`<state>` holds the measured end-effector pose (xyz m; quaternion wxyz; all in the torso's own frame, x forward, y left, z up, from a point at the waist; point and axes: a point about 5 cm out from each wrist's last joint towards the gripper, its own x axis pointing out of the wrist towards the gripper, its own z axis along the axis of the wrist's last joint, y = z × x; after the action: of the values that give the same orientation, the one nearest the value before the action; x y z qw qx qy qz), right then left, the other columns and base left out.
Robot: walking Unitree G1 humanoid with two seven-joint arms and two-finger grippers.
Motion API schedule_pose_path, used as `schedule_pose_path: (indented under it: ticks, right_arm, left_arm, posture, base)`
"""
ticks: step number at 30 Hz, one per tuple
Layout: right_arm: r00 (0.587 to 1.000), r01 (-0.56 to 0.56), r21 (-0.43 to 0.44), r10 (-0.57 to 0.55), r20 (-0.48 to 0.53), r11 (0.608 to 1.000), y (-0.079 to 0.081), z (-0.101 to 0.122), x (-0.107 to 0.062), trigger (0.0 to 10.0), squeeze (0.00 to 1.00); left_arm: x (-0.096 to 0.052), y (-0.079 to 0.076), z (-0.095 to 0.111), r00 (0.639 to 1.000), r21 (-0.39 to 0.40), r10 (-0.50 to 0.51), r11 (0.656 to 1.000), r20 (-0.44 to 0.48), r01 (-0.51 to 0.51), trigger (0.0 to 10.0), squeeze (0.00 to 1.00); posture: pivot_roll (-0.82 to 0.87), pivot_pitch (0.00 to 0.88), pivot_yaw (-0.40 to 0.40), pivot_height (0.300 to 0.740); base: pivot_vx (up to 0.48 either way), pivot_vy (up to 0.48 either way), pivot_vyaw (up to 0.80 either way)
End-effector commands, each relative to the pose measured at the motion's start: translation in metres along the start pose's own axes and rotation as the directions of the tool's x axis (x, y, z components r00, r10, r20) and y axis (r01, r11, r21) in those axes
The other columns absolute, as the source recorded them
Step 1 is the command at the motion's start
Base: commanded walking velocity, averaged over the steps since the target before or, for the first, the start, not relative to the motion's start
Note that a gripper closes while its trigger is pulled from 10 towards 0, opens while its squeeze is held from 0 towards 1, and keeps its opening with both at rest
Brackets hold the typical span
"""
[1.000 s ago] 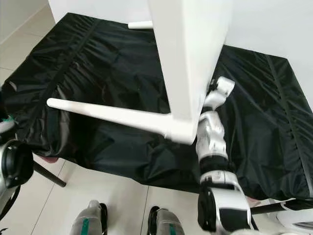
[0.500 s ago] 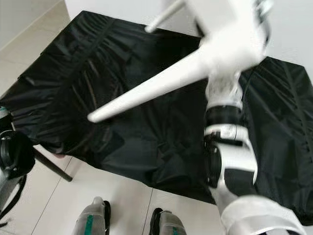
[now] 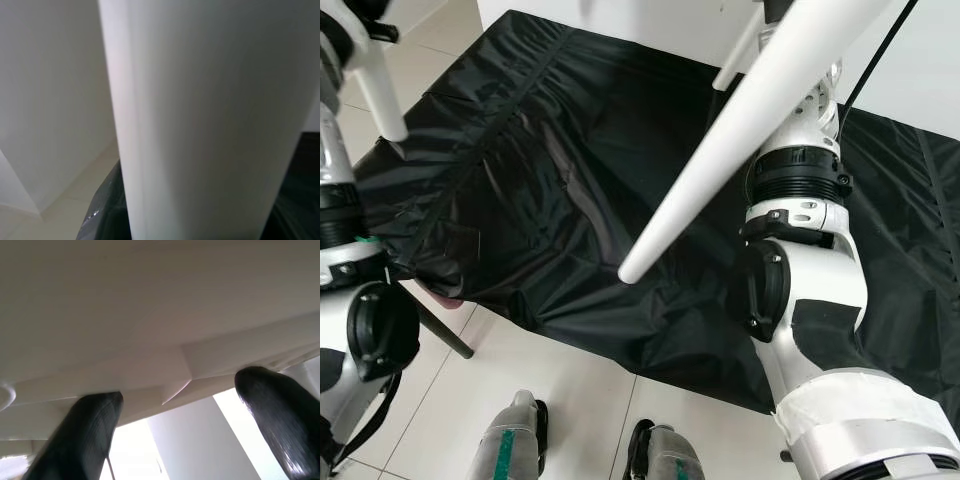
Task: Building children table
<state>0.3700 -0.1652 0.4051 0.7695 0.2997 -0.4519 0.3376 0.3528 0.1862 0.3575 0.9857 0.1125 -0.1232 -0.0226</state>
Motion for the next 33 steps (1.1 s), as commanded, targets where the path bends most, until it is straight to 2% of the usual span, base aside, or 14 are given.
schedule_pose_path:
  ticks: [1,2,4,8,11,20,21,25,28,29,30,31,32,33]
  right_arm:
    - [0.999,-0.046,-0.033,0.047,0.02,0.998,0.008,0.009,0.016,10.0,0.0]
    - [0.999,-0.046,-0.033,0.047,0.02,0.998,0.008,0.009,0.016,10.0,0.0]
    - [0.999,-0.017,-0.037,0.019,0.031,0.999,0.003,0.013,0.017,10.0,0.0]
    - [0.999,0.001,-0.035,0.0,0.035,0.999,0.0,0.017,0.019,10.0,0.0]
    - [1.0,0.031,-0.059,-0.031,0.005,0.998,-0.007,0.017,0.018,10.0,0.0]
    - [0.996,0.075,-0.081,-0.078,-0.033,0.994,-0.013,0.013,0.014,10.0,0.0]
    - [0.995,0.081,-0.087,-0.085,-0.05,0.993,-0.015,0.01,0.01,10.0,0.0]
    - [0.988,0.092,-0.126,-0.106,-0.11,0.988,-0.021,0.004,0.0,10.0,0.0]
    - [0.988,0.092,-0.126,-0.106,-0.11,0.988,-0.021,0.004,0.0,10.0,0.0]
    - [0.961,0.11,-0.24,-0.164,-0.221,0.965,-0.031,-0.005,-0.02,10.0,0.0]
    - [0.961,0.11,-0.24,-0.164,-0.221,0.965,-0.031,-0.005,-0.02,10.0,0.0]
    - [0.943,0.106,-0.297,-0.191,-0.272,0.949,-0.035,-0.01,-0.031,10.0,0.0]
    - [0.943,0.106,-0.297,-0.191,-0.272,0.949,-0.035,-0.01,-0.031,10.0,0.0]
    - [0.921,0.108,-0.344,-0.224,-0.319,0.933,-0.041,-0.014,-0.046,10.0,0.0]
  left_arm:
    - [0.0,-0.037,0.018,0.963,-0.041,-0.267,0.962,0.042,0.269,10.0,0.0]
    - [0.0,-0.037,0.018,0.963,-0.041,-0.267,0.962,0.042,0.269,10.0,0.0]
    - [0.001,-0.032,0.013,0.97,-0.098,-0.243,0.965,0.005,0.242,10.0,0.0]
    - [-0.001,-0.029,0.001,0.974,-0.056,-0.219,0.975,-0.056,0.216,10.0,0.0]
    - [-0.005,-0.029,-0.021,0.972,-0.038,-0.175,0.985,-0.159,0.171,10.0,0.0]
    - [-0.009,-0.026,-0.04,0.965,-0.079,-0.108,0.993,-0.237,0.092,10.0,0.0]
    - [-0.011,-0.028,-0.047,0.963,-0.072,-0.097,0.994,-0.252,0.081,10.0,1.0]
    - [-0.016,-0.036,-0.052,0.962,-0.043,-0.115,0.993,-0.249,0.107,10.0,1.0]
    - [-0.016,-0.036,-0.052,0.962,-0.043,-0.115,0.993,-0.249,0.107,10.0,1.0]
    - [-0.02,-0.044,-0.048,0.963,-0.012,-0.153,0.988,-0.221,0.154,10.0,1.0]
    - [-0.02,-0.044,-0.048,0.963,-0.012,-0.153,0.988,-0.221,0.154,10.0,1.0]
    - [-0.022,-0.047,-0.046,0.962,-0.004,-0.175,0.984,-0.208,0.178,10.0,1.0]
    - [-0.022,-0.047,-0.046,0.962,-0.004,-0.175,0.984,-0.208,0.178,10.0,1.0]
    - [-0.025,-0.051,-0.046,0.954,0.008,-0.209,0.976,-0.214,0.215,10.0,1.0]
  posture:
    - [0.16,0.03,-0.091,0.74]
    - [0.16,0.03,-0.091,0.74]
    - [0.16,0.035,-0.086,0.74]
    - [0.16,0.048,-0.084,0.74]
    - [0.15,0.065,-0.088,0.74]
    - [0.15,0.073,-0.09,0.74]
    - [0.14,0.078,-0.093,0.74]
    - [0.14,0.089,-0.099,0.74]
    - [0.14,0.089,-0.099,0.74]
    - [0.13,0.104,-0.104,0.74]
    - [0.13,0.104,-0.104,0.74]
    - [0.13,0.104,-0.104,0.74]
    - [0.13,0.104,-0.104,0.74]
    - [0.12,0.107,-0.106,0.74]
  base:
    - [0.0,0.0,0.0]
    - [0.0,0.0,0.0]
    - [0.0,0.0,0.0]
    - [0.0,0.0,0.0]
    - [0.0,0.0,0.0]
    - [0.0,0.0,0.0]
    - [0.0,0.0,0.0]
    - [0.0,0.0,0.0]
    - [0.0,0.0,0.0]
    - [0.0,0.0,0.0]
    - [0.0,0.0,0.0]
    - [0.0,0.0,0.0]
    - [0.0,0.0,0.0]
    - [0.0,0.0,0.0]
